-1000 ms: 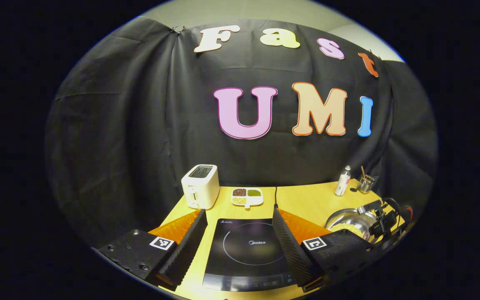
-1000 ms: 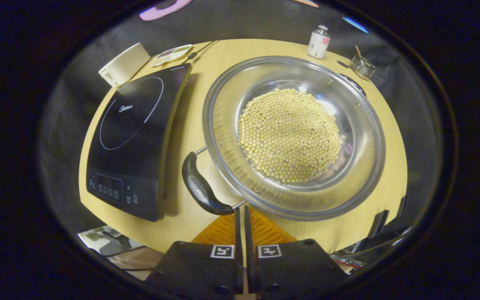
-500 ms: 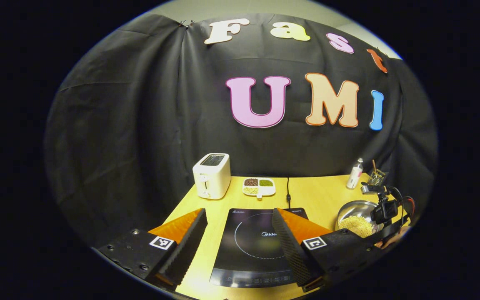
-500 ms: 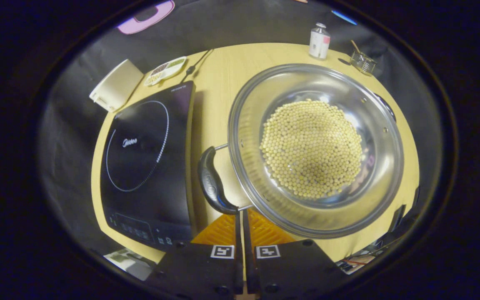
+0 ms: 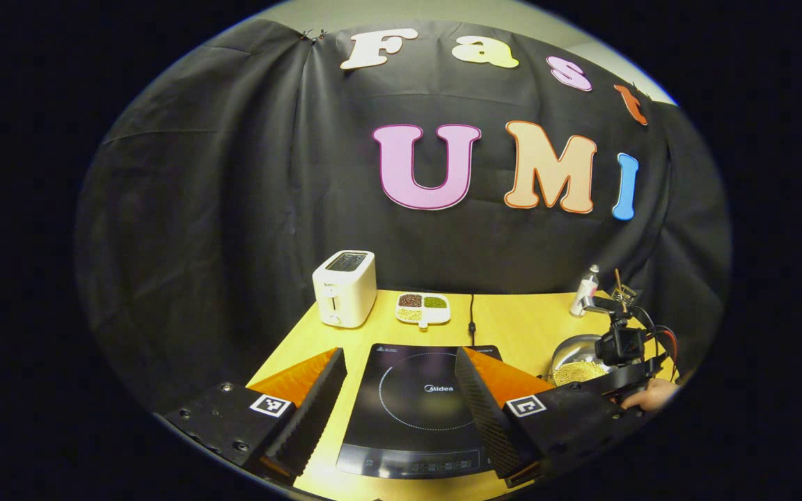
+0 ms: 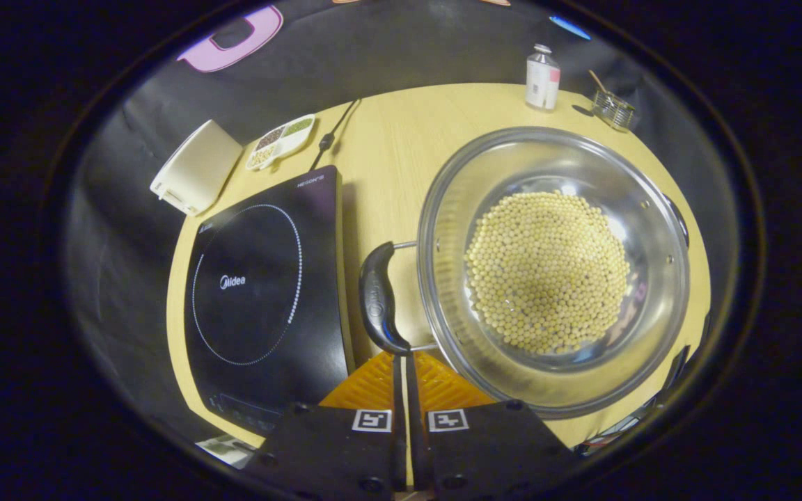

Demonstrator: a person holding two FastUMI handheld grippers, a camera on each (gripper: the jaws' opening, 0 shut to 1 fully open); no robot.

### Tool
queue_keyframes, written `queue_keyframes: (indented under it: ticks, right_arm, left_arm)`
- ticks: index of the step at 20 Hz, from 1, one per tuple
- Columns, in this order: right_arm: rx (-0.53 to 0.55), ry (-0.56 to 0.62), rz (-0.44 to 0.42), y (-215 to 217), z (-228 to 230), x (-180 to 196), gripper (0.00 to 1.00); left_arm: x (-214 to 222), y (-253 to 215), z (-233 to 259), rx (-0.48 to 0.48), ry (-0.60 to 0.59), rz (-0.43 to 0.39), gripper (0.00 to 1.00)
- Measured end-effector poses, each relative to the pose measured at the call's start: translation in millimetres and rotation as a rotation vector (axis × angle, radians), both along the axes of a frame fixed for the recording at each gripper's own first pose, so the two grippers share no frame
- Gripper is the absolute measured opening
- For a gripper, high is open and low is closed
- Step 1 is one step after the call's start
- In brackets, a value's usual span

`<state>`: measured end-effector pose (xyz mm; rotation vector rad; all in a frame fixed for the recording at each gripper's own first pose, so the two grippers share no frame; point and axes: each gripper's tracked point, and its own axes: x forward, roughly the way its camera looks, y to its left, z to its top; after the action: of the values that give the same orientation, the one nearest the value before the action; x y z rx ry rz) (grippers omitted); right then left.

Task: First push the handle of the pot to place it horizontally, then grasp the pot with both hands and set it on the induction cooktop.

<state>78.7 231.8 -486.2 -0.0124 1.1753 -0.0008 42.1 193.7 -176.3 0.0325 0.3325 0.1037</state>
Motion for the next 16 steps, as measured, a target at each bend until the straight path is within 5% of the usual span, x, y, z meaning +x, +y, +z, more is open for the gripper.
queue_keyframes:
  ticks: [4,16]
  right_arm:
    - [0.008,-0.006,0.016,2.3,1.4,4.9,0.0]
    - [0.032,-0.052,0.135,-15.1,59.5,-37.2,0.06]
  left_arm:
    - [2.0,-4.8,0.3,-0.015,-0.002,0.007,0.96]
    - [4.0,-22.8,-7.5,-0.047,0.015,-0.03,0.97]
